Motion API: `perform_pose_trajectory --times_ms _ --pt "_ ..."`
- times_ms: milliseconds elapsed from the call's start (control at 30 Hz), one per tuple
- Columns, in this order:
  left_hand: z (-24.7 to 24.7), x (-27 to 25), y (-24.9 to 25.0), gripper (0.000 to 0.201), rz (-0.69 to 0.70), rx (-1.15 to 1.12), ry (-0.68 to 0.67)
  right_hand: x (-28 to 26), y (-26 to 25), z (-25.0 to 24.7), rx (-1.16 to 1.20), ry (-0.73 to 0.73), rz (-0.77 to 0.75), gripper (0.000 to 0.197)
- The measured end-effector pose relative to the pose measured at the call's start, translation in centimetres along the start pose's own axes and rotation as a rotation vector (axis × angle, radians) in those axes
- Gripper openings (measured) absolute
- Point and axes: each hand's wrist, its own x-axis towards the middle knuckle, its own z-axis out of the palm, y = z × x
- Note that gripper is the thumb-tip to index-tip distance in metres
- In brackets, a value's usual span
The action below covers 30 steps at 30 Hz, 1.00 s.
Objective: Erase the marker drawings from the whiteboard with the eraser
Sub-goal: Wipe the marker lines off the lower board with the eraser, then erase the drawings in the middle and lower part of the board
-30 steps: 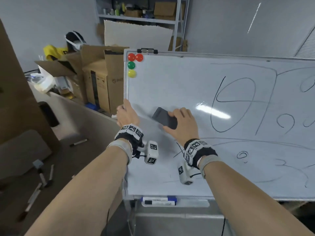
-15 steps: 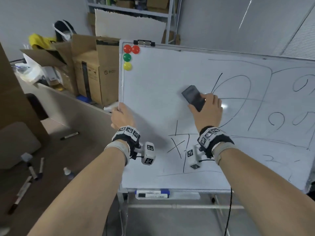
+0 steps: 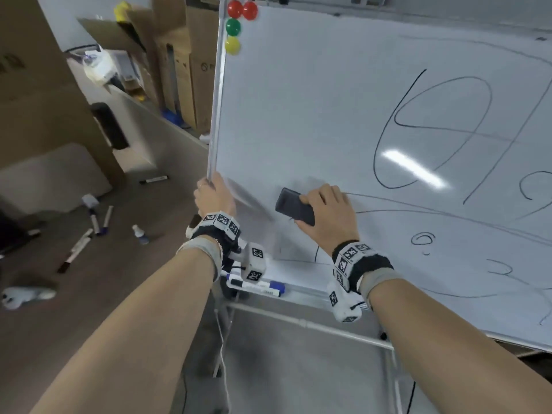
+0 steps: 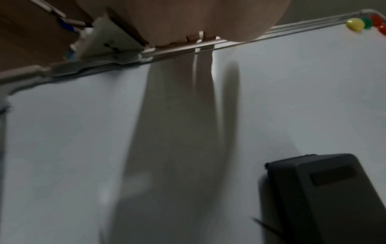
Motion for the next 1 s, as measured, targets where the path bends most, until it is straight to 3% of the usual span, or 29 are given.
perform_pose_trajectory --times_ms 267,433,500,600,833,933,1000 --pt "-1.5 -3.1 -3.5 0.056 0.031 -0.041 0.03 -3.9 -0.6 1.4 0.068 -0.015 -0.202 0.047" --pt "-1.9 -2.7 -3.4 0.055 0.006 -0.077 -0.021 0.3 -0.2 -1.6 0.068 0.094 0.005 0.044" --pt "-2.1 -2.8 -3.6 0.055 0.015 -0.078 -0.032 0.8 -0.6 -1.6 0.066 0.1 -0.018 0.046" --pt "-2.4 -3.2 -4.4 0.057 0.052 -0.044 -0.033 -1.0 -2.0 0.2 0.061 0.027 -0.146 0.048" --pt "-2.9 -3.7 -5.6 0.057 0.137 0.048 -0.027 -8.5 -5.9 6.4 -0.037 -0.33 -0.319 0.053" --pt "-2.8 -3.9 -6.1 0.061 0.18 0.086 -0.017 -8.7 -5.7 5.6 -0.068 -0.314 -0.321 0.051" --pt "-2.8 -4.2 -6.1 0.065 0.192 0.095 -0.034 -8.2 -4.7 3.8 -0.066 -0.224 -0.27 0.052"
